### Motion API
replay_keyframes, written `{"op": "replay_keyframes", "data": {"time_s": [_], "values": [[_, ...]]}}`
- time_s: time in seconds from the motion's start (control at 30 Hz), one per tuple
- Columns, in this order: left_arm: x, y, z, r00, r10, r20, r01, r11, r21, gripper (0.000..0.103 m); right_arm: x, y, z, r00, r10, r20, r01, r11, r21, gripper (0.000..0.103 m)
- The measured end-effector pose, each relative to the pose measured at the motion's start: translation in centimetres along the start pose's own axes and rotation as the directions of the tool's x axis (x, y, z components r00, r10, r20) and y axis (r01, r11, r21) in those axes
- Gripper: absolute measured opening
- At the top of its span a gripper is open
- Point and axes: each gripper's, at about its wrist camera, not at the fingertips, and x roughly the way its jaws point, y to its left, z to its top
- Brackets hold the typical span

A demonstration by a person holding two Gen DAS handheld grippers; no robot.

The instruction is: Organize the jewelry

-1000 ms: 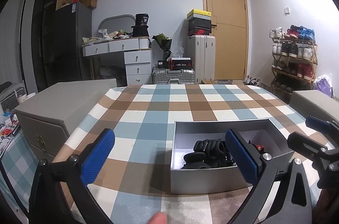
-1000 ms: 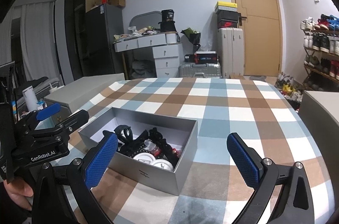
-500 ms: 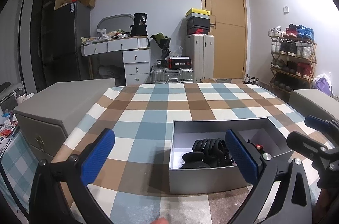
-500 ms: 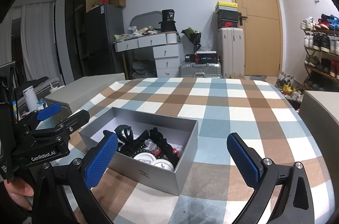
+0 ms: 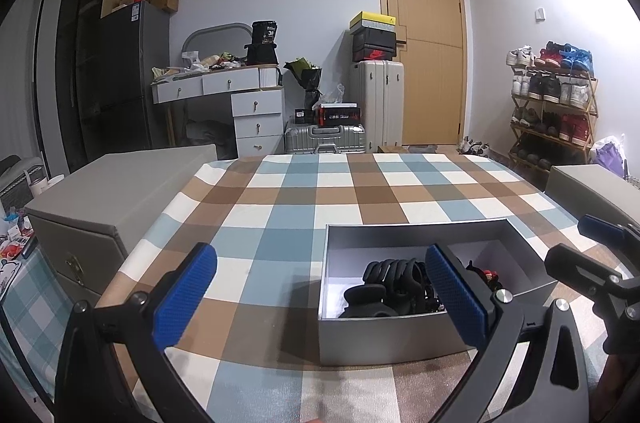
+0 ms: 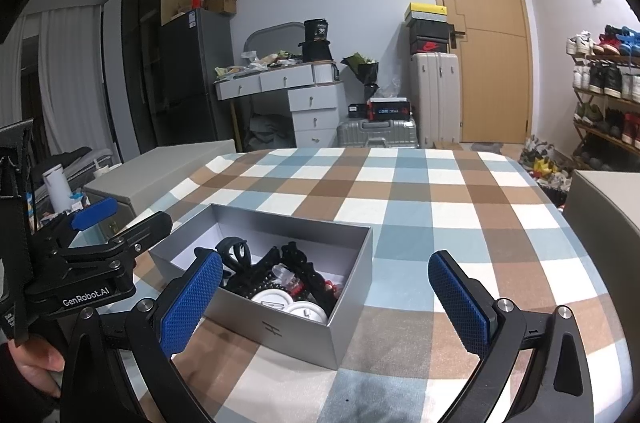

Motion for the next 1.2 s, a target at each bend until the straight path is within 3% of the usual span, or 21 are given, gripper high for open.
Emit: {"op": "replay_keyframes", "data": {"time_s": [1.2], "values": [[0.23,-0.3,-0.14,1.0,0.014,-0.003,-0.014,1.0,0.026,0.102,-0.14,-0.05,0.12,1.0,0.0,0.012,0.0,1.0,0.003,0.103]]}}
